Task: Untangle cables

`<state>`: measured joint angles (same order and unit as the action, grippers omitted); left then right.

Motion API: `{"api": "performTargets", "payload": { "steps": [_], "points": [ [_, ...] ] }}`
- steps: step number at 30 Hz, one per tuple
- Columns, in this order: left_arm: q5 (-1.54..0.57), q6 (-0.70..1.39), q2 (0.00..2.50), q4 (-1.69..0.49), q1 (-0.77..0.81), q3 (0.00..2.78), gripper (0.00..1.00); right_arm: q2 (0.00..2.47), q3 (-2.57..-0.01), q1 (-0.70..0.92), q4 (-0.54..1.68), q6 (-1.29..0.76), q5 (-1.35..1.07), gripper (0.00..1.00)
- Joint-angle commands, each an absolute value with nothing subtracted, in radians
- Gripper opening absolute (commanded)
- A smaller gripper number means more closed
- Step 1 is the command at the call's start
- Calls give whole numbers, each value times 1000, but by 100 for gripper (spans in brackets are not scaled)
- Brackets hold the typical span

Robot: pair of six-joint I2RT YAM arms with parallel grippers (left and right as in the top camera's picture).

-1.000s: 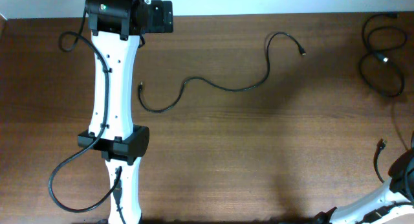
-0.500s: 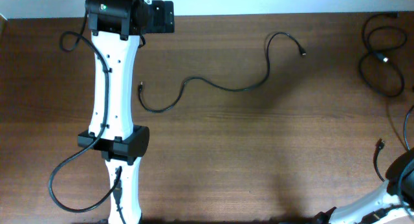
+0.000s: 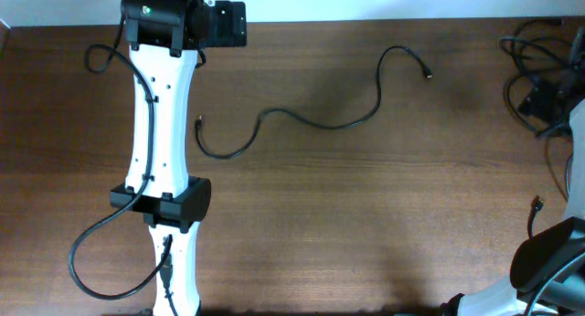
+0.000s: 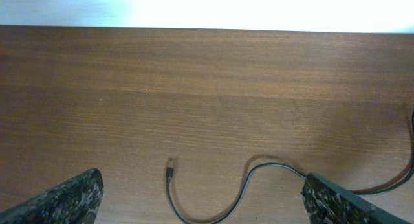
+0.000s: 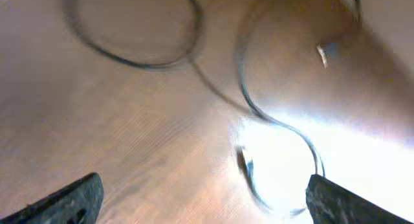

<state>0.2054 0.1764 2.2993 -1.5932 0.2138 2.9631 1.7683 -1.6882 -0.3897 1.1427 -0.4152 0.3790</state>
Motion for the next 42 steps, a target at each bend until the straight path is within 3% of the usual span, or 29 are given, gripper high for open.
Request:
{"api": "performTargets", "payload": {
  "steps": [1, 8, 10, 12, 18, 25, 32, 34, 36, 42],
  "points": [
    [197, 167, 2296, -1589, 216, 2963, 99, 1769, -1650, -424, 1184, -905, 449, 99],
    [198, 163, 2296, -1589, 216, 2963, 99, 1769, -1458, -434, 1254, -1455, 472, 99],
    [198, 163, 2296, -1589, 216, 2963, 99, 1770, -1376, -457, 1353, -1742, 449, 99],
    [198, 163, 2296, -1589, 216, 2963, 99, 1770, -1310, -477, 1365, -1882, 429, 99],
    [198, 163, 2296, -1608, 216, 2963, 99, 1770, -1137, -583, 1325, -2086, 445, 99],
    [198, 163, 2296, -1610, 215, 2963, 99, 1770, -1133, -772, 1245, -2048, 484, 100],
    [197, 163, 2296, -1610, 215, 2963, 99, 1770, -1102, -804, 912, -1526, 509, 100],
    [197, 163, 2296, -1611, 215, 2963, 99, 1770, -1076, -804, 820, -1361, 505, 90],
    [197, 164, 2296, -1610, 215, 2963, 99, 1770, -1036, -804, 772, -1324, 495, 83],
    [197, 164, 2296, -1610, 215, 2963, 99, 1770, -892, -804, 706, -1324, 435, 80]
  ]
}}
